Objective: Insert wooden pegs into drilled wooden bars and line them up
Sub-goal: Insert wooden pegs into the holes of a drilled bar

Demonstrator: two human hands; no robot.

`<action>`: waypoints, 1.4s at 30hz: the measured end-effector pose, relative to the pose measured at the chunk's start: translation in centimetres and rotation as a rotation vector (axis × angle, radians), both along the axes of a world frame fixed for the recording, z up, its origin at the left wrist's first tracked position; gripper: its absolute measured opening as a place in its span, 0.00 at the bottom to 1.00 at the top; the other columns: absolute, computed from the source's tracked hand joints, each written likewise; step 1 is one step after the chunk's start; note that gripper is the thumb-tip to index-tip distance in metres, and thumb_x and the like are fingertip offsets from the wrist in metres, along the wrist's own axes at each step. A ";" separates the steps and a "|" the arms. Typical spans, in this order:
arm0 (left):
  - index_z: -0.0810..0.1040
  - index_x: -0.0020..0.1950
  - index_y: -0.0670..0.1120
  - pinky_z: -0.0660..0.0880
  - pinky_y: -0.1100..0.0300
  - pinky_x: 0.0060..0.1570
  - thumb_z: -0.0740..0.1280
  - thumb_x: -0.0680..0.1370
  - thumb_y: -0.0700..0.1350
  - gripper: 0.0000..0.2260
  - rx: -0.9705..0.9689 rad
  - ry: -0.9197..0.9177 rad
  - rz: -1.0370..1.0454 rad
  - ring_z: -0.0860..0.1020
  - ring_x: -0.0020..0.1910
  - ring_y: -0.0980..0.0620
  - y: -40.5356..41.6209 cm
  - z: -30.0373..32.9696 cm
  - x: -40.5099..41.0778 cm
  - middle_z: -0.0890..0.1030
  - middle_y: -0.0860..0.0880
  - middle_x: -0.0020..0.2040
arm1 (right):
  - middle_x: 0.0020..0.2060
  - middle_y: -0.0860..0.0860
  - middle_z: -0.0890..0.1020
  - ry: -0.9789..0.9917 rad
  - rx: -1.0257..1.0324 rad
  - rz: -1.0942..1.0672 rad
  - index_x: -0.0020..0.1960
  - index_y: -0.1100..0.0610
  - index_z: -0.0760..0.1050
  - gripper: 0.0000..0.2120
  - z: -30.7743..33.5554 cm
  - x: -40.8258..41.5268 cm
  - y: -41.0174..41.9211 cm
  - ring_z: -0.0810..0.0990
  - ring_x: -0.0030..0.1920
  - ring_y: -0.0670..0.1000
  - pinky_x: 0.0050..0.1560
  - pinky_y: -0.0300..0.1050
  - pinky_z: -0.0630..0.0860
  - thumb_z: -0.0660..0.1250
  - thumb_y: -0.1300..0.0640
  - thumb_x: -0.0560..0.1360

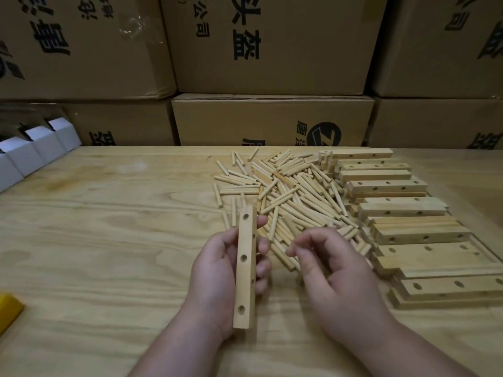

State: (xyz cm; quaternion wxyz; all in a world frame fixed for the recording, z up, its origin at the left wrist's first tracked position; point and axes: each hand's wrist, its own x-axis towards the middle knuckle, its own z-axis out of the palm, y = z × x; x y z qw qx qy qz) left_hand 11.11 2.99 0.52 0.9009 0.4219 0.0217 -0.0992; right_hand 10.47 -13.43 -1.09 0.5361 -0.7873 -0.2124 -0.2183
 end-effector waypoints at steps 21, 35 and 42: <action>0.82 0.41 0.52 0.71 0.62 0.31 0.71 0.73 0.57 0.09 0.469 -0.181 0.127 0.72 0.30 0.56 0.4 -0.4 -0.7 0.76 0.51 0.32 | 0.42 0.43 0.82 -0.044 0.074 -0.030 0.50 0.49 0.84 0.12 0.6 0.0 -0.4 0.82 0.37 0.48 0.36 0.44 0.78 0.73 0.64 0.74; 0.82 0.41 0.56 0.72 0.61 0.37 0.68 0.73 0.65 0.14 0.635 -0.214 0.149 0.76 0.31 0.62 0.7 -0.8 -0.3 0.79 0.58 0.32 | 0.39 0.44 0.80 -0.057 -0.045 -0.028 0.48 0.49 0.84 0.11 0.7 0.0 -0.5 0.80 0.35 0.48 0.34 0.41 0.76 0.76 0.64 0.72; 0.82 0.47 0.50 0.75 0.60 0.43 0.66 0.75 0.62 0.16 0.697 -0.265 0.087 0.78 0.40 0.58 0.6 -0.9 -0.2 0.82 0.53 0.40 | 0.36 0.44 0.81 -0.046 -0.079 -0.042 0.49 0.53 0.85 0.06 0.9 -0.3 -0.7 0.80 0.34 0.46 0.35 0.35 0.76 0.74 0.55 0.72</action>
